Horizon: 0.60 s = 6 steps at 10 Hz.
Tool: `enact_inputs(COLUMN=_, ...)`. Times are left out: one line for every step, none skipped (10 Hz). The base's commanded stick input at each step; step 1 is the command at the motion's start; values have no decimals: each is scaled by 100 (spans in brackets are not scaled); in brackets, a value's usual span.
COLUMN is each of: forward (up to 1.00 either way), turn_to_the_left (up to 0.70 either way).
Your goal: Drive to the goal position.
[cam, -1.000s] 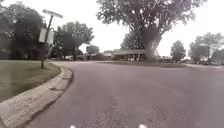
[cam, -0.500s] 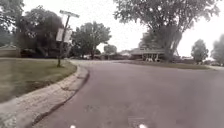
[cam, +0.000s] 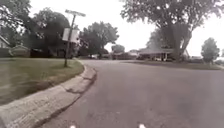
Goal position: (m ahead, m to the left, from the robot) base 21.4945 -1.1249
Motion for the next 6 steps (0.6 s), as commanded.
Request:
enact_inputs(forward=50, turn_to_the_left=0)
enact_inputs(forward=50, turn_to_the_left=0)
enact_inputs(forward=50, turn_to_the_left=0)
enact_inputs(forward=50, turn_to_the_left=0)
enact_inputs(forward=50, turn_to_the_left=0)
enact_inputs(forward=50, turn_to_the_left=0)
